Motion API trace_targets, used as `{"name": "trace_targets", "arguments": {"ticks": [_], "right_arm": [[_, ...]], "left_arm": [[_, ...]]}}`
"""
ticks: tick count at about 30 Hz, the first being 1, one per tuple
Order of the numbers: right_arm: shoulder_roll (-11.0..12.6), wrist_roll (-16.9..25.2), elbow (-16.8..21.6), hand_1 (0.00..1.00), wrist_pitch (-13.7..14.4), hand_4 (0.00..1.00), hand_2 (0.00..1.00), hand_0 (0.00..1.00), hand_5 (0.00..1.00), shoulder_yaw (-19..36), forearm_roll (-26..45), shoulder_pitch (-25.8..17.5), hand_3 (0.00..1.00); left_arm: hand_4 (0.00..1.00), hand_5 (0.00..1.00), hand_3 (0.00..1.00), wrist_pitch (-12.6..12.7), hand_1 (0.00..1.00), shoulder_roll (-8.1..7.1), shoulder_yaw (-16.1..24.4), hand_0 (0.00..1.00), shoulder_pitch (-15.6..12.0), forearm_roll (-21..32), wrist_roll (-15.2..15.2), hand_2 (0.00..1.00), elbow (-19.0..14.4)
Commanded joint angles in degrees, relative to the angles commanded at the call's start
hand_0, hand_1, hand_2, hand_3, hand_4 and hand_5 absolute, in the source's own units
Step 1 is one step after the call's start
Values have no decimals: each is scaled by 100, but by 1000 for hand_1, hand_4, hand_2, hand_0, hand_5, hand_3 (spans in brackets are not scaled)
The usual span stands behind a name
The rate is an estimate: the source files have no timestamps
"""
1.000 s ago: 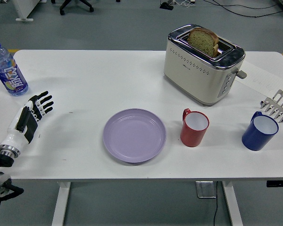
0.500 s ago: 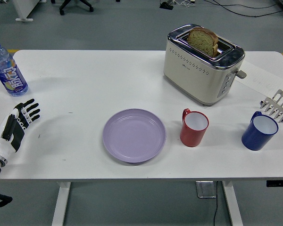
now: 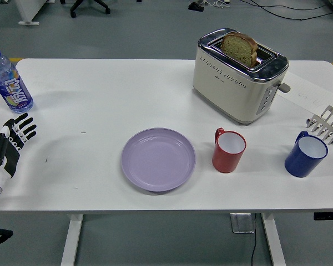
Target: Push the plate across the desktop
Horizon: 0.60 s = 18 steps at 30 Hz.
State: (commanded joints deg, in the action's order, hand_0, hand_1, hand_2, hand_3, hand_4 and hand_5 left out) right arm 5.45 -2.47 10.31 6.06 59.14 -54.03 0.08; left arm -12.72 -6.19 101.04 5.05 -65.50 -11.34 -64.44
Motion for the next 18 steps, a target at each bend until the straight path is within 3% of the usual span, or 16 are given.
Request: {"name": "trace_targets", "arguments": {"ticks": [6,18], "right_arm": [[18,10,0,553,8,160,653,610,377,23,-21,18,639],[27,26,0,553,8,159,653,610,377,39,-39,23,638]], "left_arm": [[506,998,826,-182,821,174,351,825,14,-134,175,815,-62],[507,998,817,-241,817,224,421,820,40,-147,227,812,-124]]}}
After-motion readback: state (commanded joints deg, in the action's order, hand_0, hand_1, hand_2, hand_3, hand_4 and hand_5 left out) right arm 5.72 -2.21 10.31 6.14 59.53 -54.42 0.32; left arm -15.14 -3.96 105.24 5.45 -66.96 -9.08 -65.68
